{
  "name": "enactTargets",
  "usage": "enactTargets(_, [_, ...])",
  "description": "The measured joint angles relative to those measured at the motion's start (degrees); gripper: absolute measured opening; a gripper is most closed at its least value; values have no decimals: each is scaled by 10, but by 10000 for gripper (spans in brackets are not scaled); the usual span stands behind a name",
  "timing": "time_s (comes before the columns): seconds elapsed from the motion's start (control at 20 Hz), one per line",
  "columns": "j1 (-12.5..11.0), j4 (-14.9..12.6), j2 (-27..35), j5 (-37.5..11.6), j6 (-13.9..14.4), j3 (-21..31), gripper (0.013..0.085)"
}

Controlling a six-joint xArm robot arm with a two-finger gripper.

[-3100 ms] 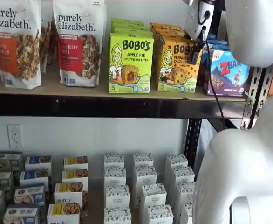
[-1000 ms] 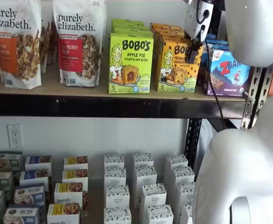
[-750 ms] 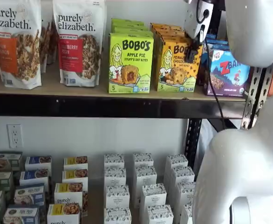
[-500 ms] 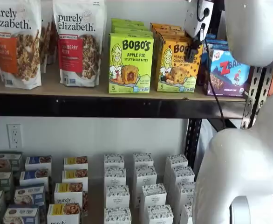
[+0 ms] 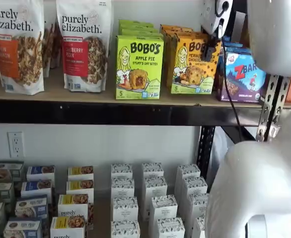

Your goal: Pick up the orange box on the top shelf, the fifth box from the left

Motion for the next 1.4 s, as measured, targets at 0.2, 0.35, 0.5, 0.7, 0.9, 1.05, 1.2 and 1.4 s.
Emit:
enactTargets(0.2, [-5, -5, -21, 38, -3, 2, 370])
enactTargets(0.35, [-9, -4, -37, 70, -5, 4, 370])
enactTargets(0.5, [-14, -2, -61, 92, -8, 17, 370])
enactTargets(0.7, [-21, -3, -98, 116, -14, 45, 370])
enactTargets(0.9, [-33, -3, -146, 132, -25, 88, 370])
enactTargets(1.05, [-47, 8, -188, 118, -36, 131, 370])
enactTargets(1.2, [-57, 11, -225, 117, -46, 171, 370])
enactTargets(1.4, [-63, 9, -258, 116, -53, 207, 370])
